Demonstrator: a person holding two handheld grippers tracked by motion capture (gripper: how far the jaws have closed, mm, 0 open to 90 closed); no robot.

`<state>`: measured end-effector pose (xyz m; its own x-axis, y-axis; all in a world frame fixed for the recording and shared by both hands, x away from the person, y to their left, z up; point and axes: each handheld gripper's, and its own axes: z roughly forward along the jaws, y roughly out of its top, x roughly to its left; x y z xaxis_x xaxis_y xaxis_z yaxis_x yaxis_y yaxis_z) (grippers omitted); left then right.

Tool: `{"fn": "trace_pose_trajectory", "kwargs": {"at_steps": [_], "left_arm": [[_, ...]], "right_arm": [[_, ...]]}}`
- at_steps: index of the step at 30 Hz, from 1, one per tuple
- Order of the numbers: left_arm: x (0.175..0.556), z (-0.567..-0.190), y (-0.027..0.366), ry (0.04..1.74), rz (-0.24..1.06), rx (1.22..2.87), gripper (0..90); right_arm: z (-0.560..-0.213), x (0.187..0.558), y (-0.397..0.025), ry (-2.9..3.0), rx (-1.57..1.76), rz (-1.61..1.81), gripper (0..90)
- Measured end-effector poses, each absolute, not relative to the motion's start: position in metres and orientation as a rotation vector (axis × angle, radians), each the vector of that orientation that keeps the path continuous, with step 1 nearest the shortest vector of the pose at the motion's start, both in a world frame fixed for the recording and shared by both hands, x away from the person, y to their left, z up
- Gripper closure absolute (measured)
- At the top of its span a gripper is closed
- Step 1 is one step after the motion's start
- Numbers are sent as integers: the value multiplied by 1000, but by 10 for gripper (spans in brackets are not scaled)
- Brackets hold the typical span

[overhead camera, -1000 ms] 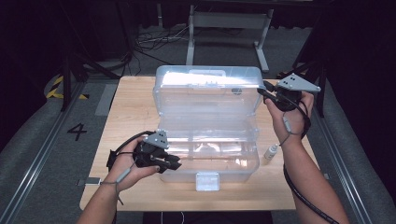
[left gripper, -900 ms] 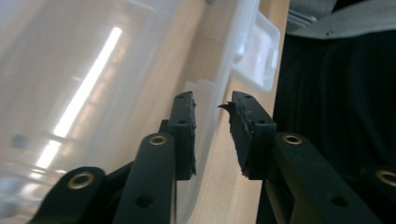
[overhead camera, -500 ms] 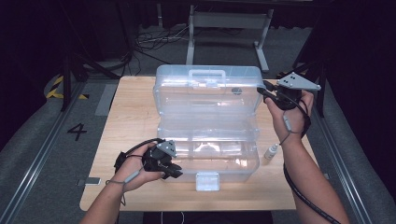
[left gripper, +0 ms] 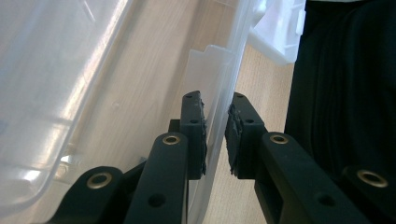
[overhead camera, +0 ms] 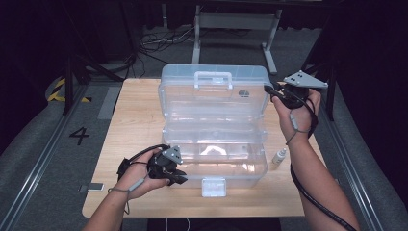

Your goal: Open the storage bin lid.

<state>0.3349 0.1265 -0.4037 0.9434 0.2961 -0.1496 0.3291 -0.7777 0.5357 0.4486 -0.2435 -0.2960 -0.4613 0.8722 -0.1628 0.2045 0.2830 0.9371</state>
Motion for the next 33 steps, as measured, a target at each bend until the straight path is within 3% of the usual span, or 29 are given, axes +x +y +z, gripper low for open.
{"fn": "trace_pose_trajectory", "kwargs": {"at_steps": [33], "left_arm": [[337, -410, 127, 446, -94, 2510, 786]], "right_arm": [[-297, 484, -238, 1836, 1054, 1184, 802]]}}
